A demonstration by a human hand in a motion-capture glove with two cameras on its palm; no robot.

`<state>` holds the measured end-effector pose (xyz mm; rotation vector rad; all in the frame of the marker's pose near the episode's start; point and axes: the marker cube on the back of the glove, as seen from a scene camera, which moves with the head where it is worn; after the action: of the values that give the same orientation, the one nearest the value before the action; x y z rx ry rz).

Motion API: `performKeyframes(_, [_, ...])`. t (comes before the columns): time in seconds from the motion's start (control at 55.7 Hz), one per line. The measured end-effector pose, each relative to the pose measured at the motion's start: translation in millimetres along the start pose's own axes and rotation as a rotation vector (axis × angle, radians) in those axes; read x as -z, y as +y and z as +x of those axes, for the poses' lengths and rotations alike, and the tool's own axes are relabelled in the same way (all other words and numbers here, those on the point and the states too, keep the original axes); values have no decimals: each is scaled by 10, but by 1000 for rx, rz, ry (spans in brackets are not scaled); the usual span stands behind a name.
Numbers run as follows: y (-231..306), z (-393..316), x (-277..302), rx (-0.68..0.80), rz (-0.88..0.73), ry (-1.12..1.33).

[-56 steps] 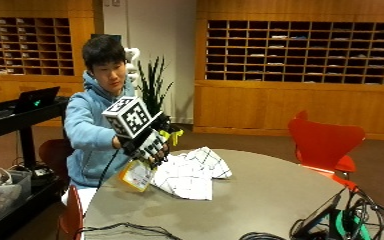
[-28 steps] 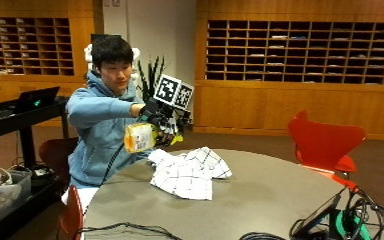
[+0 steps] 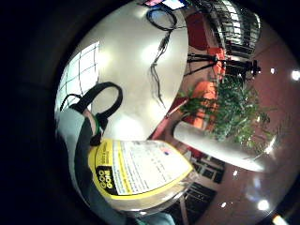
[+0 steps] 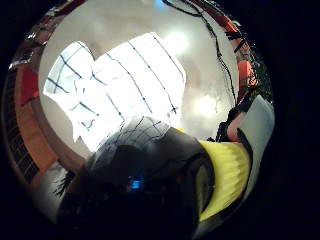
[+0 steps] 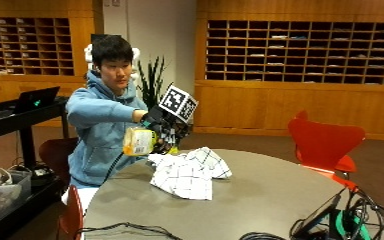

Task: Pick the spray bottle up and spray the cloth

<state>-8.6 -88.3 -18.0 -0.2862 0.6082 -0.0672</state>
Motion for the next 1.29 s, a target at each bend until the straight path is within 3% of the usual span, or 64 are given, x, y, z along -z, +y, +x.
performKeyframes(0.215, [92, 133, 228, -11, 45, -34])
performKeyframes(0.61, [-145, -82, 97, 12, 49, -59])
performKeyframes(0.915, [-108, -130, 705, 37, 244, -606])
performKeyframes(1.292, [-194, -1011, 1475, 76, 569, -1413])
